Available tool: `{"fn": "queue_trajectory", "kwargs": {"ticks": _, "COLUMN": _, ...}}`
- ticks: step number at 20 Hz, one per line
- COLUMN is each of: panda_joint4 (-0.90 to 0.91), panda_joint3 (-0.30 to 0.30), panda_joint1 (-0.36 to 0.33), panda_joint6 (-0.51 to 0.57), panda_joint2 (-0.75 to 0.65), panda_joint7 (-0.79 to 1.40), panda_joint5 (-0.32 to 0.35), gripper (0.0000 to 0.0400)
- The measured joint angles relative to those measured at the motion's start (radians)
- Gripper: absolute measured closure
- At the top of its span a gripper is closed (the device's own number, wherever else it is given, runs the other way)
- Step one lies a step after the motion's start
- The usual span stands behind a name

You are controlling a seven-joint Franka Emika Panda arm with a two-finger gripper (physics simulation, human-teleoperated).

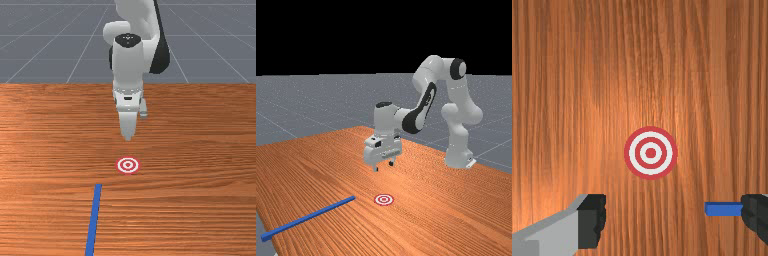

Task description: Pull the pivot to the target area

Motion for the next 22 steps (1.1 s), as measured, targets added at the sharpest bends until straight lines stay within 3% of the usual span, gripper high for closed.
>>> {"fn": "queue_trajectory", "kwargs": {"ticks": 1, "panda_joint4": -0.01, "panda_joint3": 0.0, "panda_joint1": 0.0, "panda_joint6": 0.004, "panda_joint2": -0.006, "panda_joint7": 0.0, "panda_joint5": 0.0, "gripper": 0.0157}}
{"fn": "queue_trajectory", "kwargs": {"ticks": 2, "panda_joint4": -0.013, "panda_joint3": 0.0, "panda_joint1": 0.0, "panda_joint6": 0.005, "panda_joint2": -0.008, "panda_joint7": 0.0, "panda_joint5": 0.0, "gripper": 0.0252}}
{"fn": "queue_trajectory", "kwargs": {"ticks": 3, "panda_joint4": -0.013, "panda_joint3": 0.0, "panda_joint1": 0.0, "panda_joint6": 0.004, "panda_joint2": -0.009, "panda_joint7": 0.0, "panda_joint5": 0.0, "gripper": 0.031}}
{"fn": "queue_trajectory", "kwargs": {"ticks": 5, "panda_joint4": -0.015, "panda_joint3": 0.0, "panda_joint1": 0.0, "panda_joint6": 0.004, "panda_joint2": -0.011, "panda_joint7": 0.0, "panda_joint5": 0.0, "gripper": 0.0367}}
{"fn": "queue_trajectory", "kwargs": {"ticks": 7, "panda_joint4": 0.021, "panda_joint3": 0.0, "panda_joint1": 0.0, "panda_joint6": -0.055, "panda_joint2": 0.005, "panda_joint7": 0.0, "panda_joint5": 0.0, "gripper": 0.0388}}
{"fn": "queue_trajectory", "kwargs": {"ticks": 8, "panda_joint4": -0.01, "panda_joint3": -0.003, "panda_joint1": 0.003, "panda_joint6": -0.004, "panda_joint2": -0.009, "panda_joint7": 0.02, "panda_joint5": 0.002, "gripper": 0.0393}}
{"fn": "queue_trajectory", "kwargs": {"ticks": 22, "panda_joint4": -0.007, "panda_joint3": -0.008, "panda_joint1": 0.006, "panda_joint6": -0.004, "panda_joint2": -0.003, "panda_joint7": 0.017, "panda_joint5": -0.014, "gripper": 0.04}}
